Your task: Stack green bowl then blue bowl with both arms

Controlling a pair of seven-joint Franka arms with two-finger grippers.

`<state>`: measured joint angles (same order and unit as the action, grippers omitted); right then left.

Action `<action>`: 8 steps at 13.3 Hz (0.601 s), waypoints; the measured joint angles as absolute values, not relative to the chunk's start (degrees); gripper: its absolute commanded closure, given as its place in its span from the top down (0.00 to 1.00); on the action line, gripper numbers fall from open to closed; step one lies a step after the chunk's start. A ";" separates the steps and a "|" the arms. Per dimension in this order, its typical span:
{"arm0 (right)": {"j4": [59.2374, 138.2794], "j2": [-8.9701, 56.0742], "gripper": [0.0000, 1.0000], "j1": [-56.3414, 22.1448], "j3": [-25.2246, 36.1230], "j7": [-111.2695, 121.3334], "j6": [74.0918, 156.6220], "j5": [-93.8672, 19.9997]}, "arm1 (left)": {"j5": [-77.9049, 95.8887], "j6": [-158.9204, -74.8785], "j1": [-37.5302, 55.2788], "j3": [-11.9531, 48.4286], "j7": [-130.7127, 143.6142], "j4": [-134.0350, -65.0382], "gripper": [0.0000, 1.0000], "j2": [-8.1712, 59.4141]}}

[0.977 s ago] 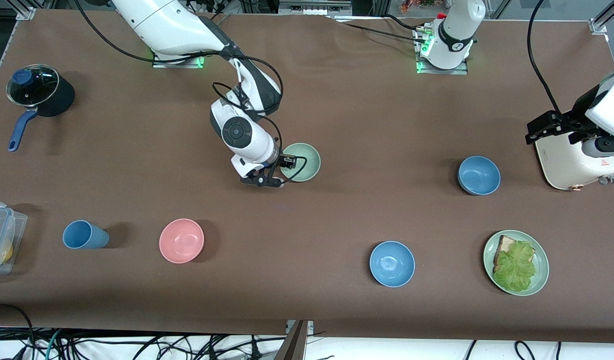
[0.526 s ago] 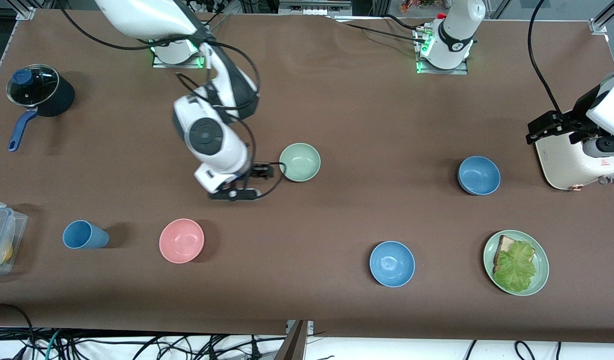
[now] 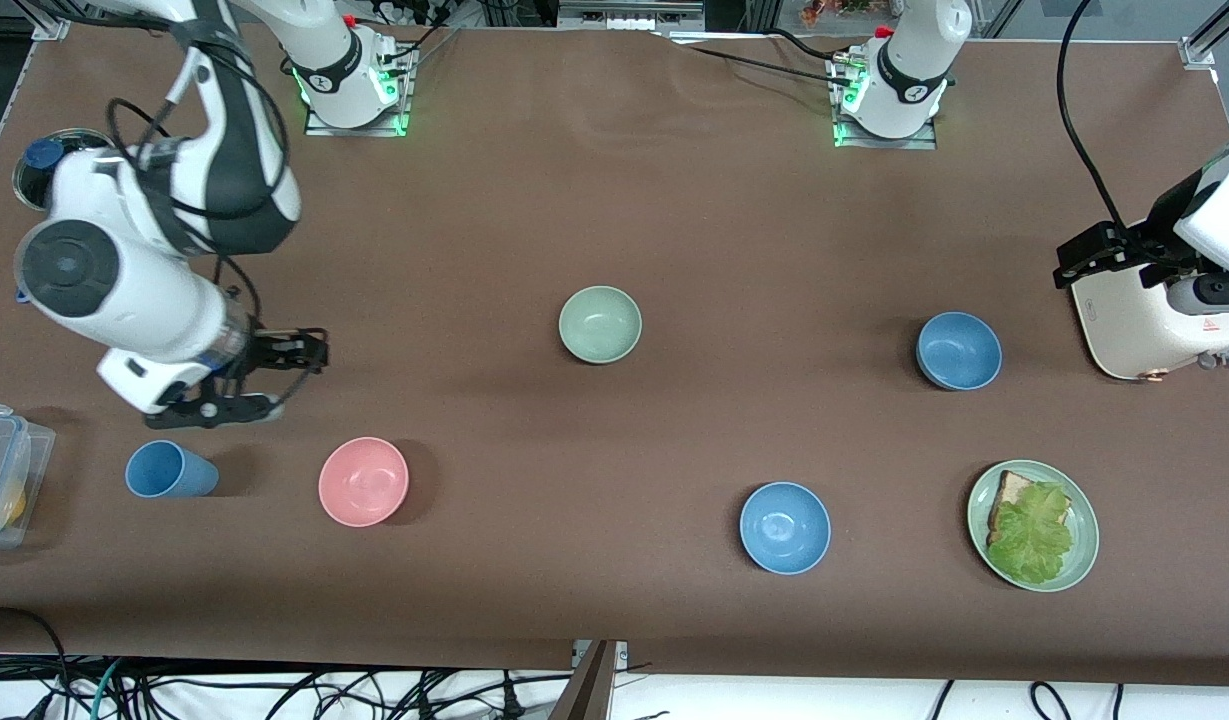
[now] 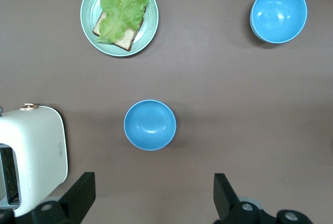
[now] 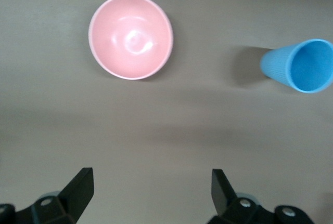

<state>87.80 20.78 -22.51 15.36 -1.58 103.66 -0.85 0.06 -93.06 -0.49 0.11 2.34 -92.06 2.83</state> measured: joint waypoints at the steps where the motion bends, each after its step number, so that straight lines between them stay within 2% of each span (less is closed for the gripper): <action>1: 87.81 20.21 1.00 -22.55 16.39 -0.73 103.45 -0.85 | 0.06 -93.06 -0.49 0.11 2.34 -92.06 1.00 2.83; 4: 87.77 18.02 1.00 -21.13 18.62 1.08 103.37 -0.84 | 0.06 -92.98 -0.49 0.22 2.33 -92.06 1.00 2.83; 8: 87.95 12.37 1.00 -15.50 17.78 2.81 101.39 -0.84 | 0.06 -92.29 -0.49 0.24 2.34 -92.06 1.00 2.83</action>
<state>87.95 12.37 -15.50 17.78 2.81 101.39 -0.84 0.06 -92.29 -0.49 0.24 2.34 -92.06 2.83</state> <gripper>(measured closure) 0.000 0.000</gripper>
